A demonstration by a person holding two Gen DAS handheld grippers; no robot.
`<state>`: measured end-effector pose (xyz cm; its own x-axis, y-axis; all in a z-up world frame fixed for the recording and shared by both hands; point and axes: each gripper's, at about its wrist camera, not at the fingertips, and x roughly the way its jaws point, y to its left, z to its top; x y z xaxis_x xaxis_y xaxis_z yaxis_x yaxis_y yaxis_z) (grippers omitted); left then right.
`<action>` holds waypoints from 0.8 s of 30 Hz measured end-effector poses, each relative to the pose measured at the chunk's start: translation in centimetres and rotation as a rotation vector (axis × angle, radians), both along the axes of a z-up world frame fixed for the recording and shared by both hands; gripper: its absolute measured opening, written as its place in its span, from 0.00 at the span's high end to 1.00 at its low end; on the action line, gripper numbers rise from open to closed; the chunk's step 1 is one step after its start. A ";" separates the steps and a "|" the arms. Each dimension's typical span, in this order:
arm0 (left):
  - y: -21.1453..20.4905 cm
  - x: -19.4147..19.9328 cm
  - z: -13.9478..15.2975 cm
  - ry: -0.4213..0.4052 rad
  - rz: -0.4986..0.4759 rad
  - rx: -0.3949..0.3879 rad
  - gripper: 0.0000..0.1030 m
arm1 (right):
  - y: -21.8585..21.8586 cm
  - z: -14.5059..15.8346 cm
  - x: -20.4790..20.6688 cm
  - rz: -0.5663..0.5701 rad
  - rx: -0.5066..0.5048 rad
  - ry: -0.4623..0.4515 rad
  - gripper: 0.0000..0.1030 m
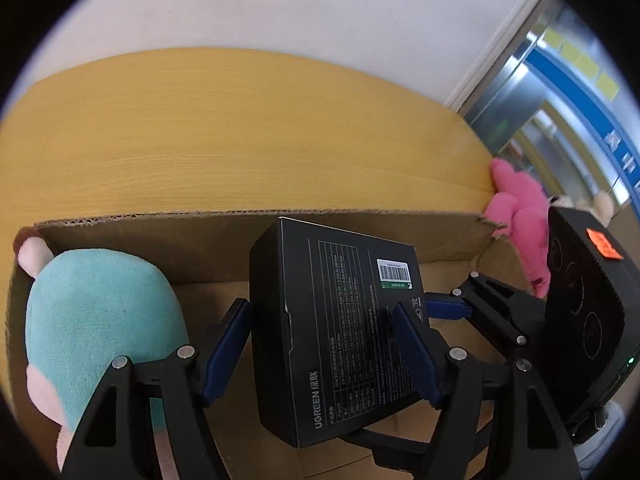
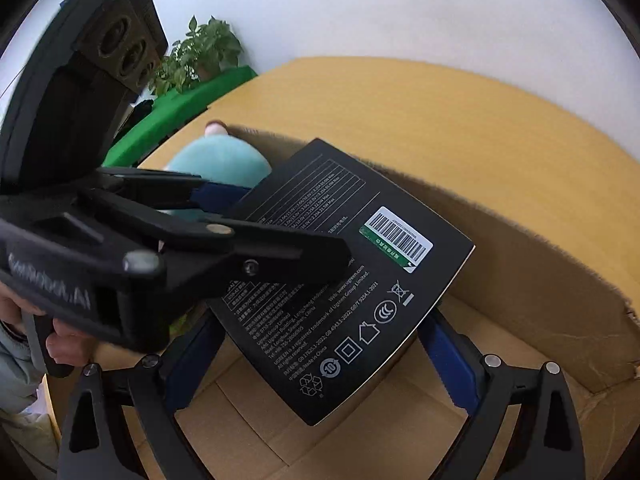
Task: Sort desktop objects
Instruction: 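Open both grippers to release the black box, withdraw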
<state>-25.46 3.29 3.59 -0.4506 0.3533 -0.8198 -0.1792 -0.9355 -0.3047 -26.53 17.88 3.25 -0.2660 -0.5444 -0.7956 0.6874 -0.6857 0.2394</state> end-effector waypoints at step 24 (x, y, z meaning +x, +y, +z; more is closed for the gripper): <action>-2.5 22.5 13.2 0.554 0.068 -0.156 0.25 | 4.7 9.3 22.1 -0.417 0.136 0.396 0.00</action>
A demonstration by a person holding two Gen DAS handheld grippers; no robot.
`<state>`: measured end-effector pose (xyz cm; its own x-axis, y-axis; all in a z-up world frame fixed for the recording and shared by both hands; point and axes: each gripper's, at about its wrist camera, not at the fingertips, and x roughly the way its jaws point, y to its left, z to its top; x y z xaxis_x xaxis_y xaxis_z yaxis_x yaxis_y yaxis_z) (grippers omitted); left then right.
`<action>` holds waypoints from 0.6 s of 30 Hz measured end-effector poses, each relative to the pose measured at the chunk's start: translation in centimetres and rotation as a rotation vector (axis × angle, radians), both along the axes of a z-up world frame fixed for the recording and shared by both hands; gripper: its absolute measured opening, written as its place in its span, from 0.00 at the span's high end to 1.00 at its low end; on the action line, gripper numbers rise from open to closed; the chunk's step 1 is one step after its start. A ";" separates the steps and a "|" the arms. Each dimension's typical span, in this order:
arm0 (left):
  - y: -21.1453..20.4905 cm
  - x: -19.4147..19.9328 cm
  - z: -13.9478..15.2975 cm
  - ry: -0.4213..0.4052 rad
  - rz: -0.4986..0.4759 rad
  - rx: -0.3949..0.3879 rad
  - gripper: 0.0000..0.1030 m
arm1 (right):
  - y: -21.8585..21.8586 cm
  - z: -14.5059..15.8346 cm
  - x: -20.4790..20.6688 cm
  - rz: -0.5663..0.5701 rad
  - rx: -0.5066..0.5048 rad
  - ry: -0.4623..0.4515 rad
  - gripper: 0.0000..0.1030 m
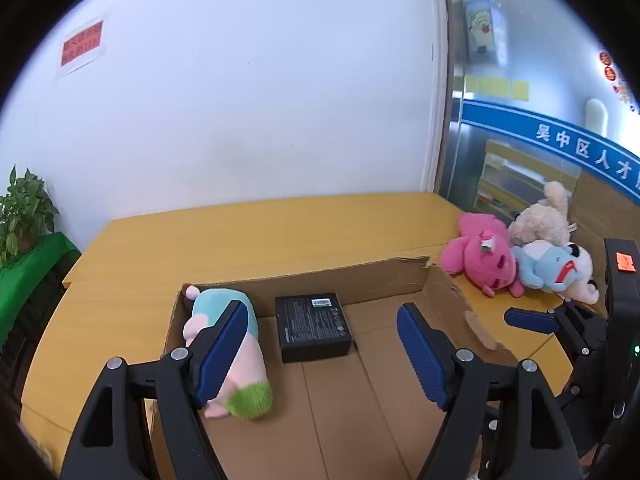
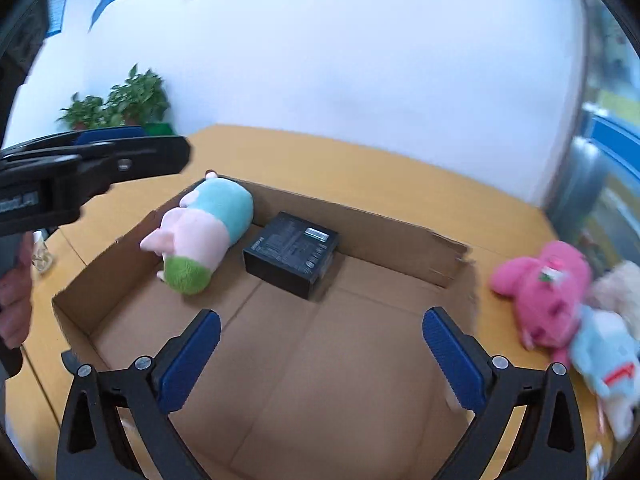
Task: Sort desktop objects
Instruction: 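Open both grippers to release the black box, withdraw, then reach the left gripper to the white folding phone stand and close on it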
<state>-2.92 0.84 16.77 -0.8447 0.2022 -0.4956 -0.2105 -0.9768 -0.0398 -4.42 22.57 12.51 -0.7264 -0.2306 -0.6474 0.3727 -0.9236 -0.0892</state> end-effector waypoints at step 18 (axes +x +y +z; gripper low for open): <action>4.1 6.9 -0.6 0.022 -0.035 0.021 0.25 | 0.4 0.9 9.6 -0.044 -0.074 0.037 0.00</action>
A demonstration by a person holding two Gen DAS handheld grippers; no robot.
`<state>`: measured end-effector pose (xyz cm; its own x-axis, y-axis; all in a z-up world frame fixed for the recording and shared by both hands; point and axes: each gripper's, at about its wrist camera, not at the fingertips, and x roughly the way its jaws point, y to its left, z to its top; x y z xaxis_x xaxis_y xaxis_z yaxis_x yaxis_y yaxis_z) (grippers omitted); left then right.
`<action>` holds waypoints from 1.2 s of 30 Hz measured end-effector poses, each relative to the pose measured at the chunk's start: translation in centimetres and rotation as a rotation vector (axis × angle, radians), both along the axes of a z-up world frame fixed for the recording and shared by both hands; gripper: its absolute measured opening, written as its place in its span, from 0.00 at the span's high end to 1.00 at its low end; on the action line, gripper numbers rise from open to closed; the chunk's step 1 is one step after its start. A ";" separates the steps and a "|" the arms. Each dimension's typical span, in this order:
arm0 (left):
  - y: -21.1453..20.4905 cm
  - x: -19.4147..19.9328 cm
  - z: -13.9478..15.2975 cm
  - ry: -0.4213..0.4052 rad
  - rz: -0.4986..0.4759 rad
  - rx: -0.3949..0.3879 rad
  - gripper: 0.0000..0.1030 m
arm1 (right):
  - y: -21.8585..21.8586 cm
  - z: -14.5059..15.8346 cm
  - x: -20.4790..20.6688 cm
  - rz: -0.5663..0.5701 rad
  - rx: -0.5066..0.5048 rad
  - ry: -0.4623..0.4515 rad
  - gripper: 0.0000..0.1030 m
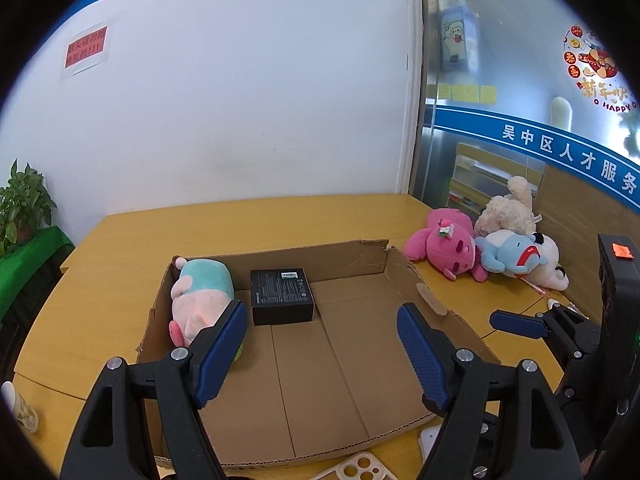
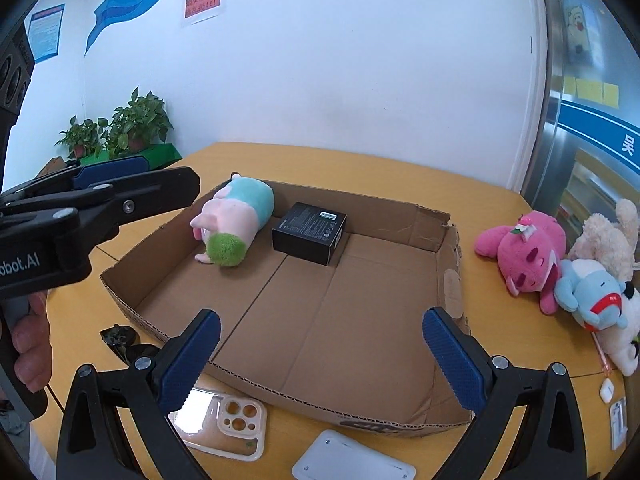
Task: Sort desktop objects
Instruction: 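Reach the left gripper to the white folding phone stand and close on it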
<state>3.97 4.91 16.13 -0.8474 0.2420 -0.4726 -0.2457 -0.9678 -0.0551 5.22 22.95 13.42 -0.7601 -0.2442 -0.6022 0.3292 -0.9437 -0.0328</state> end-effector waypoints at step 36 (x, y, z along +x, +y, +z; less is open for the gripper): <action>10.4 -1.2 -19.1 -0.652 -0.425 0.199 0.45 | 7.7 -15.2 5.5 0.047 0.020 -0.336 0.24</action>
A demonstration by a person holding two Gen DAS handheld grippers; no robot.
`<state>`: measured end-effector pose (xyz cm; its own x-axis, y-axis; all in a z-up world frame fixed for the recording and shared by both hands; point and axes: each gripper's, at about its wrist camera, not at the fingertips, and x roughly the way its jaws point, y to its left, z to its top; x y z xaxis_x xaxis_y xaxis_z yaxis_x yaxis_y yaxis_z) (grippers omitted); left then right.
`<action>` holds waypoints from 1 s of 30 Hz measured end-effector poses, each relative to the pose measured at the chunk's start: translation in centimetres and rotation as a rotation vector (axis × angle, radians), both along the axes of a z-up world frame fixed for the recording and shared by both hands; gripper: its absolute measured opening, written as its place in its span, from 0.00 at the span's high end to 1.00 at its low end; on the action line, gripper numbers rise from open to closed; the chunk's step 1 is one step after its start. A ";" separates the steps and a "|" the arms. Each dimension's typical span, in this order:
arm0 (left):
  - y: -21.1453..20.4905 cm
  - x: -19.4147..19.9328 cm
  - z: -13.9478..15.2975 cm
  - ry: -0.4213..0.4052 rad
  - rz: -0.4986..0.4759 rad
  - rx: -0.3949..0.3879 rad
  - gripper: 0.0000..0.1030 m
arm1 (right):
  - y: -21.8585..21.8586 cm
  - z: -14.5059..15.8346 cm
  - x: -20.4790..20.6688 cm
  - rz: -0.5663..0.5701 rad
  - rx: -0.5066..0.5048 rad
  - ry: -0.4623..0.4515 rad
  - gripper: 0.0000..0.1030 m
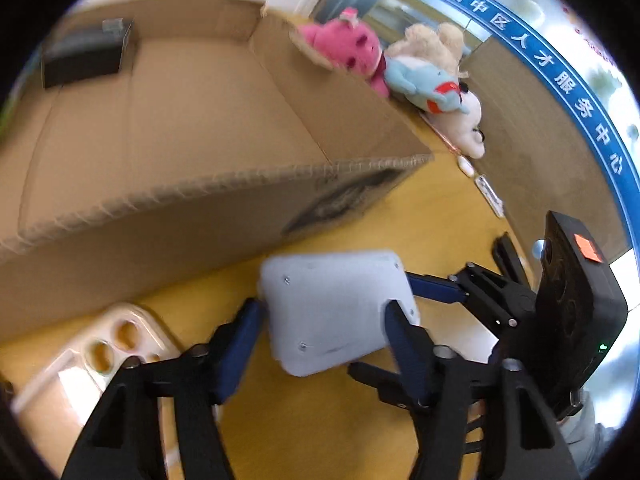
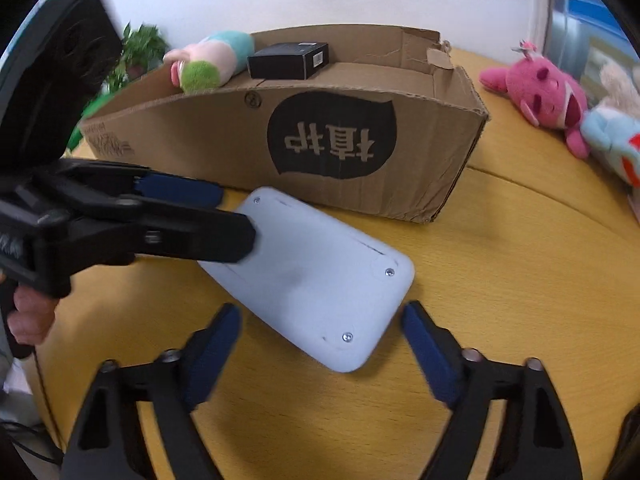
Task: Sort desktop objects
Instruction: 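Reach the left gripper to the white folding phone stand and close on it, then lift the white phone stand off the table with the left gripper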
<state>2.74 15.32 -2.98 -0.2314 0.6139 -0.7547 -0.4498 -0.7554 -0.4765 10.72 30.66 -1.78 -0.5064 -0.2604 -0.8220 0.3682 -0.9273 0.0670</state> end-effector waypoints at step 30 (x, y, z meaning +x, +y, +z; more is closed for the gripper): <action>-4.5 6.0 1.8 0.095 -0.029 0.141 0.58 | 1.0 2.9 5.4 0.139 -0.246 0.062 0.36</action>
